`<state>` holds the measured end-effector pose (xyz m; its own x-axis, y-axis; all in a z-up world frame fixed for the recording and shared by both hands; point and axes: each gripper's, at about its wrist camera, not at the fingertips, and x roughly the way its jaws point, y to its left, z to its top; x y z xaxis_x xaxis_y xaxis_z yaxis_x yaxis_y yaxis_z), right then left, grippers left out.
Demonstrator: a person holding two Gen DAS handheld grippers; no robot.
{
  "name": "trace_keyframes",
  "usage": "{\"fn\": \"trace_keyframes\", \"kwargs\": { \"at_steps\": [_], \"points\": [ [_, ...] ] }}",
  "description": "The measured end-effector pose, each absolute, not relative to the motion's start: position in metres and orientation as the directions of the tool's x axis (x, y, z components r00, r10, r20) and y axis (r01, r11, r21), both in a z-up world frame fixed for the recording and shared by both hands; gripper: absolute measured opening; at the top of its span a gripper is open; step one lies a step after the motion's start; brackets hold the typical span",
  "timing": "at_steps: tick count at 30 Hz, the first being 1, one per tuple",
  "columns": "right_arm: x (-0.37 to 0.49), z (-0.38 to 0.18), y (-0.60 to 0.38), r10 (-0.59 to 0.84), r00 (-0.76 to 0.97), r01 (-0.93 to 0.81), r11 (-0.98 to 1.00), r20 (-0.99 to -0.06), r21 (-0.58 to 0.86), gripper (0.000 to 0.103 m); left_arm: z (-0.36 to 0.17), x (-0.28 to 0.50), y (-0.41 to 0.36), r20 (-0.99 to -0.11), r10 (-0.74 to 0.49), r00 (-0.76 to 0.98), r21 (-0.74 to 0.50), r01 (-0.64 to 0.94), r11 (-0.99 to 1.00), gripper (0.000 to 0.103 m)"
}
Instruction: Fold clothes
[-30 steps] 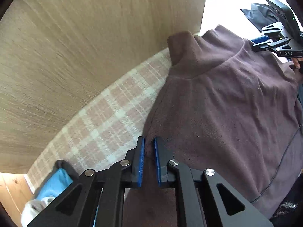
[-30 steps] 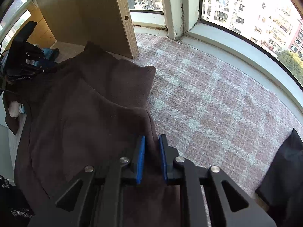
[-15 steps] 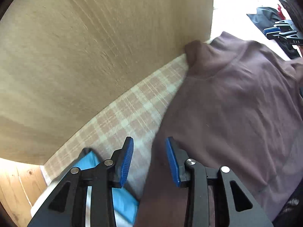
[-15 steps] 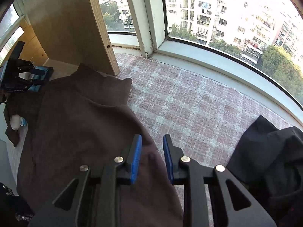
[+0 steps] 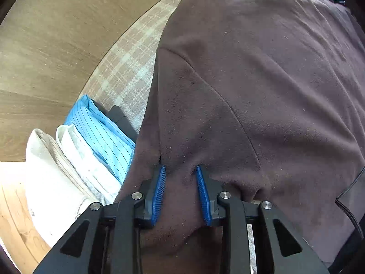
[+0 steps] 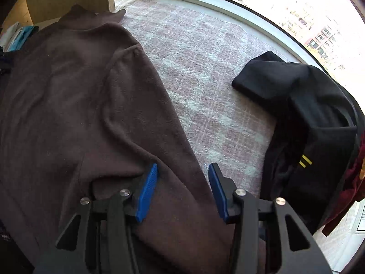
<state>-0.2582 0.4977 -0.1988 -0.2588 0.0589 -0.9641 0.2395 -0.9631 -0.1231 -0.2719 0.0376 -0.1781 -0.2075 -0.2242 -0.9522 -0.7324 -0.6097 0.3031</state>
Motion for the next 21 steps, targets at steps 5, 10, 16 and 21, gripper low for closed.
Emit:
{"fn": "trace_keyframes", "kwargs": {
  "at_steps": [5,10,16,21],
  "points": [
    [-0.232,-0.152,0.481,0.028,-0.390,0.212,-0.970,-0.921,-0.120,0.045,-0.149,-0.263,0.034,-0.952,-0.189,-0.241,0.306,-0.709,-0.635,0.028],
    [-0.206,-0.148,0.440,-0.153,-0.352,0.281,-0.958,-0.924,0.052,0.045,-0.098,-0.236,0.021,-0.943,-0.094,-0.319,0.289,-0.644,-0.708,0.033],
    [-0.196,-0.179,0.447,-0.033,-0.302,0.161,-0.987,-0.953,-0.017,0.044,-0.058,-0.148,0.001,-0.944,0.043,-0.329,0.181,-0.620,-0.763,0.035],
    [-0.114,-0.128,0.437,-0.143,-0.393,0.146,-0.985,-0.908,0.092,0.046,-0.076,-0.040,-0.029,-0.963,0.147,-0.228,0.009,-0.568,-0.823,0.038]
  ]
}}
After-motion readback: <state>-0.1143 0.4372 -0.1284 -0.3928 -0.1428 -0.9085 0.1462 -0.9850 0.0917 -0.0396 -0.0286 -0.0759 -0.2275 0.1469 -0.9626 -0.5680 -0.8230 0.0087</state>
